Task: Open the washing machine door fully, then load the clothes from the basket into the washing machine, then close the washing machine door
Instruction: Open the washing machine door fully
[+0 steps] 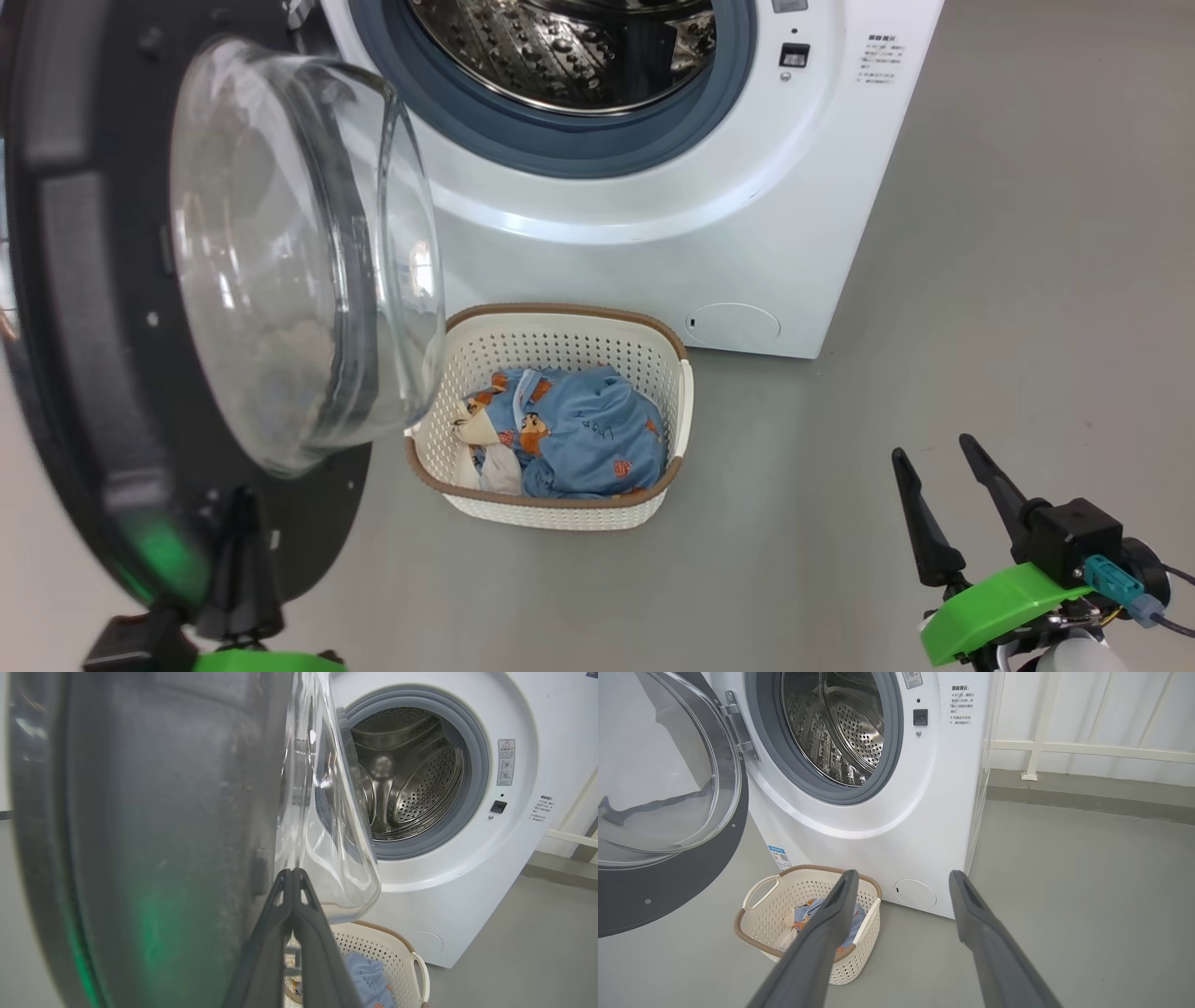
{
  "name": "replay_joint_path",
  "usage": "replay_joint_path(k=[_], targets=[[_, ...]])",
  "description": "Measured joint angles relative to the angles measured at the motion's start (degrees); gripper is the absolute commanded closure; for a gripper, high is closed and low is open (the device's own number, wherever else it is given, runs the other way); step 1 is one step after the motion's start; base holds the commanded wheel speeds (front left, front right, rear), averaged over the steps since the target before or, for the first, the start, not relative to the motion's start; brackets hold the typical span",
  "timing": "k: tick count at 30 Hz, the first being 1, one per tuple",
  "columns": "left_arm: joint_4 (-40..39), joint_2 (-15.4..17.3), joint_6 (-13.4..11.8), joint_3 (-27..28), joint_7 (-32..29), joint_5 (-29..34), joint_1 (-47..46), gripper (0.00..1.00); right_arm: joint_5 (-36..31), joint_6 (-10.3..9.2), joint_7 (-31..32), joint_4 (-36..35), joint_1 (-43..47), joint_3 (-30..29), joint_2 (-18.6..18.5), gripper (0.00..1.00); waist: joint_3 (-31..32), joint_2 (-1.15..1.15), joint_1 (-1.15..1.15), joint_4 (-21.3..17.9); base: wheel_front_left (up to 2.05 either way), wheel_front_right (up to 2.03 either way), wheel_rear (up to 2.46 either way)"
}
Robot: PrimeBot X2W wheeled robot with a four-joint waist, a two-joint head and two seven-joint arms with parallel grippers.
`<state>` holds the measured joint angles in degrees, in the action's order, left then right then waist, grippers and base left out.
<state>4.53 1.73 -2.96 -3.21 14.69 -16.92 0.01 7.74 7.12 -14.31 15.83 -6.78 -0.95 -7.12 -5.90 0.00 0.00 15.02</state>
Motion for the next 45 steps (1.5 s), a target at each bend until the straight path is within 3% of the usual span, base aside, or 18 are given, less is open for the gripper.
replay_joint_path(k=[10,16,28,45], targets=[[3.58,-0.25,-0.81,9.14,0.00,-0.36,-1.33,1.00,0.33,0.00,0.00,0.03,0.00,0.35,-0.26,0.00,-0.34,0.00,0.00,-1.68,0.00,0.00,0.00],[7.06,-0.53,-0.80,18.51,0.00,0.14,-4.52,1.00,0.35,0.00,0.00,-0.02,-0.02,0.35,-0.71,0.00,-1.74,0.00,0.00,-2.68,0.00,0.00,0.00],[12.83,1.19,1.30,29.88,0.00,1.65,-11.33,1.00,1.46,0.00,0.00,-0.59,-1.10,0.90,-2.38,0.00,-4.57,0.00,0.00,-3.46,0.00,0.00,0.00],[18.00,2.20,4.82,37.65,0.01,5.27,-17.35,1.00,1.53,0.00,0.00,-0.96,-2.18,0.25,-3.22,0.00,-7.47,0.00,0.00,-4.62,0.00,0.00,0.00]])
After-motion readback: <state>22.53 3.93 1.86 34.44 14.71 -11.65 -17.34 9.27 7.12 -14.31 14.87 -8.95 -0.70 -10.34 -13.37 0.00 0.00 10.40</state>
